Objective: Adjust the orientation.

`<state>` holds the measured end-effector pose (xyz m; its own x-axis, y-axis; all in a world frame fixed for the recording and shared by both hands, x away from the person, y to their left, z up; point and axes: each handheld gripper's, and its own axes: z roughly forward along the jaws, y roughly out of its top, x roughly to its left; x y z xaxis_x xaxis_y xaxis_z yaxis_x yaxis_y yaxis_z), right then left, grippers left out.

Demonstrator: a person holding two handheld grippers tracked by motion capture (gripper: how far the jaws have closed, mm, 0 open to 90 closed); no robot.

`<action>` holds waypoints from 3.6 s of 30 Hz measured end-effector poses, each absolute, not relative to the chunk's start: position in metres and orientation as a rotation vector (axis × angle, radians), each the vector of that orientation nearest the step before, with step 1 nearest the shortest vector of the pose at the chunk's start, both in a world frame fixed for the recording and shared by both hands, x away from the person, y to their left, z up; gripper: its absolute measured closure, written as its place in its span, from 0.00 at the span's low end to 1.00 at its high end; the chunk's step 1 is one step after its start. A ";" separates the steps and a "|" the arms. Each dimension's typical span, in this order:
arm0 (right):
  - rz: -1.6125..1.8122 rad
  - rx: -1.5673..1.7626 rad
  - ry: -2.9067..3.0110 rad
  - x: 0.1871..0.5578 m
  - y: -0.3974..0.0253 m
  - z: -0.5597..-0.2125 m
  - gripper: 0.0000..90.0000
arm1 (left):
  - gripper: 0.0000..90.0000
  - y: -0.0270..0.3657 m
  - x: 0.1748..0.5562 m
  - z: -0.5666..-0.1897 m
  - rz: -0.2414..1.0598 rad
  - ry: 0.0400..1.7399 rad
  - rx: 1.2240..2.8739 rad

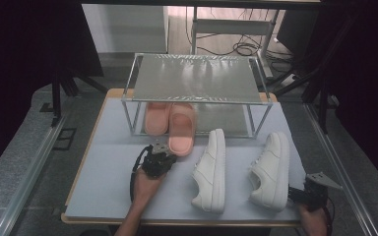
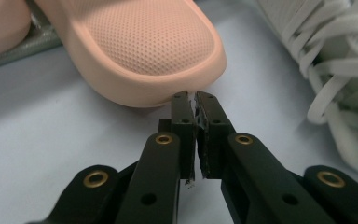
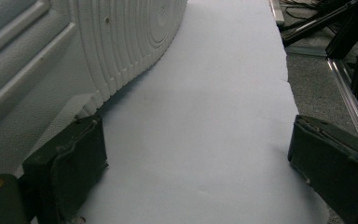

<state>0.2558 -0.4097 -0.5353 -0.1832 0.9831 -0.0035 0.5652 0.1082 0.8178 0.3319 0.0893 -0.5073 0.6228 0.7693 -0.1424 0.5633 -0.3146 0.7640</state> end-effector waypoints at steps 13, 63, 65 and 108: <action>0.940 1.507 1.817 0.256 -0.410 -0.535 0.05 | 0.95 0.075 0.350 -0.505 0.346 1.058 2.028; 0.940 1.506 1.817 0.256 -0.410 -0.535 0.05 | 0.87 0.091 0.401 -0.508 0.362 1.184 1.946; 0.940 1.506 1.817 0.256 -0.410 -0.535 0.05 | 0.82 0.095 0.395 -0.507 0.366 1.183 1.953; 0.940 1.509 1.815 0.255 -0.409 -0.535 0.05 | 0.13 0.186 0.288 -0.511 0.431 1.267 2.075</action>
<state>0.2555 -0.4094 -0.5352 -0.1812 0.9834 -0.0032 0.5651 0.1068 0.8181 0.2877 0.1860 -0.5107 0.4766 0.8772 -0.0579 0.6597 -0.3133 0.6831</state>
